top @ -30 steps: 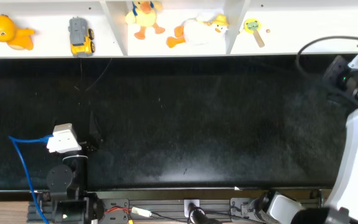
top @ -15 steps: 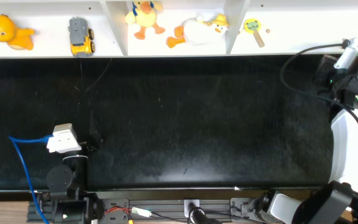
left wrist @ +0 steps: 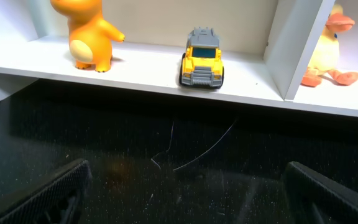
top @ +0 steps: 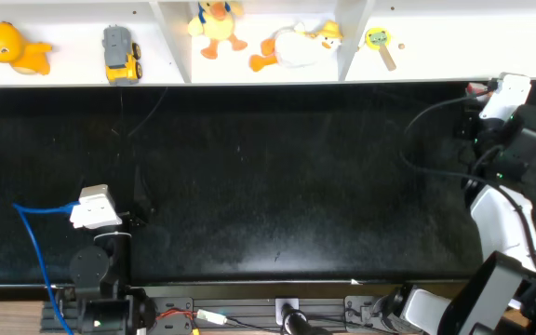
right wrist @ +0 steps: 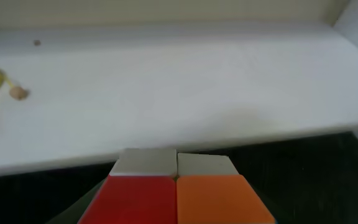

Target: Store Toys

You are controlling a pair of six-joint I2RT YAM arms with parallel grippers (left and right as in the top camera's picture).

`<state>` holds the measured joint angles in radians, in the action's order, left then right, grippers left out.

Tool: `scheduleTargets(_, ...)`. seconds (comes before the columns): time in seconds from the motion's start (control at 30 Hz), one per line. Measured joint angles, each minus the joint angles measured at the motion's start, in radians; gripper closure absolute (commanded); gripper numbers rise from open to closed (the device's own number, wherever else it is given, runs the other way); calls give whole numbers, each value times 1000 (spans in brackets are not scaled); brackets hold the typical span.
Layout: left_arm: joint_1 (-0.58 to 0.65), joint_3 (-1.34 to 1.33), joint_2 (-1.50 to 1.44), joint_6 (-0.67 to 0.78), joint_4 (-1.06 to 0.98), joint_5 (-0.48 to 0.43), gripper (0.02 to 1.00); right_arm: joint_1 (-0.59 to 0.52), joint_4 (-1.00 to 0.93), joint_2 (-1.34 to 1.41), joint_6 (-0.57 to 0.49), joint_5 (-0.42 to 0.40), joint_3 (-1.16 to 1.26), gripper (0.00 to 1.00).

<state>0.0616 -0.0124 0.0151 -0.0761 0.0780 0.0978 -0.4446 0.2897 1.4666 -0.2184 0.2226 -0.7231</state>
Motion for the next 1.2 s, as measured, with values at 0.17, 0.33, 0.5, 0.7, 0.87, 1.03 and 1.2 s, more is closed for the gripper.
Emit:
scheduleTargets(0.17,0,0,0,0,0,0,20,0,237,68,-3,27,-6,954)
scheduleTargets(0.33,0,0,0,0,0,0,20,0,501,211,-4,36,-7,956)
scheduleTargets(0.5,0,0,0,0,0,0,20,0,719,335,-6,41,-8,954)
scheduleTargets(0.7,0,0,0,0,0,0,20,0,764,440,-3,51,-68,954)
scheduleTargets(0.87,0,0,0,0,0,0,20,0,724,515,16,111,-178,954)
scheduleTargets(1.03,0,0,0,0,0,0,20,0,628,553,28,172,-297,954)
scheduleTargets(1.2,0,0,0,0,0,0,20,0,549,587,32,216,-393,956)
